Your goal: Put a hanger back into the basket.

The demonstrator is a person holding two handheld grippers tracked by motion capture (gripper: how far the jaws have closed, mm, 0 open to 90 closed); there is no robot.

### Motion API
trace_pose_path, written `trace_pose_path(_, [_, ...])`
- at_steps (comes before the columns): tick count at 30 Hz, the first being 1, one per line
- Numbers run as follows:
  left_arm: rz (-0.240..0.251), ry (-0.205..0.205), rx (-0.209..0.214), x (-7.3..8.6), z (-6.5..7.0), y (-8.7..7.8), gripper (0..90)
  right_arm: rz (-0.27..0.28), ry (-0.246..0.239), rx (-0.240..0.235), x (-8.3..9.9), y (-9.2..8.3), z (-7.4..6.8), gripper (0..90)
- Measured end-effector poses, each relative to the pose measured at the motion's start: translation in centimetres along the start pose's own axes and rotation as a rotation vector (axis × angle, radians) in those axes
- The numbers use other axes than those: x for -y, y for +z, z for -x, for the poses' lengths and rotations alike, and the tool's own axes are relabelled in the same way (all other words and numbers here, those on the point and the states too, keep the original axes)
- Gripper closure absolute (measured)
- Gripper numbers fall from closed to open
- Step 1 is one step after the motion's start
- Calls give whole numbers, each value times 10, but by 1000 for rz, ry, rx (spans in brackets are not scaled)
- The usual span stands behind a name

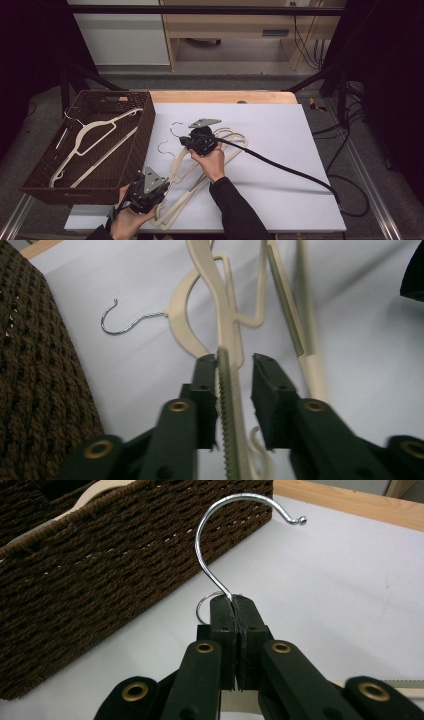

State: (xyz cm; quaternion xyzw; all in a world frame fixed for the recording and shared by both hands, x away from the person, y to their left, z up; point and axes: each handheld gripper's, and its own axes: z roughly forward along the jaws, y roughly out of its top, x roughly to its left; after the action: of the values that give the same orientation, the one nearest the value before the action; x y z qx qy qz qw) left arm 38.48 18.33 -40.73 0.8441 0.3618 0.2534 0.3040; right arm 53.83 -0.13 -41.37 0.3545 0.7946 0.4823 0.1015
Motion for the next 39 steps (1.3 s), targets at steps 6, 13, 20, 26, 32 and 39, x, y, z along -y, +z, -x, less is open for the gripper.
trace_pose_path(6, [21, -81, 120, -2, -14, 3, 479, 19, -27, -4, 3, -5, -6, 892])
trace_pose_path(13, [-6, -142, 248, -1, -29, 17, 462, 58, -72, -27, 4, -16, -16, 891])
trace_pose_path(20, [22, -196, 298, -11, -36, 22, 511, 89, -113, -37, 4, -29, -22, 891])
trace_pose_path(26, [55, -221, 320, -33, -39, 24, 561, 105, -124, -53, 3, -36, -26, 891])
trace_pose_path(32, [37, -228, 329, -44, -32, 39, 693, 128, -110, -77, 4, -42, -26, 891])
trace_pose_path(39, [53, -286, 312, -44, -29, 41, 822, 137, -107, -84, 7, -52, -20, 888])
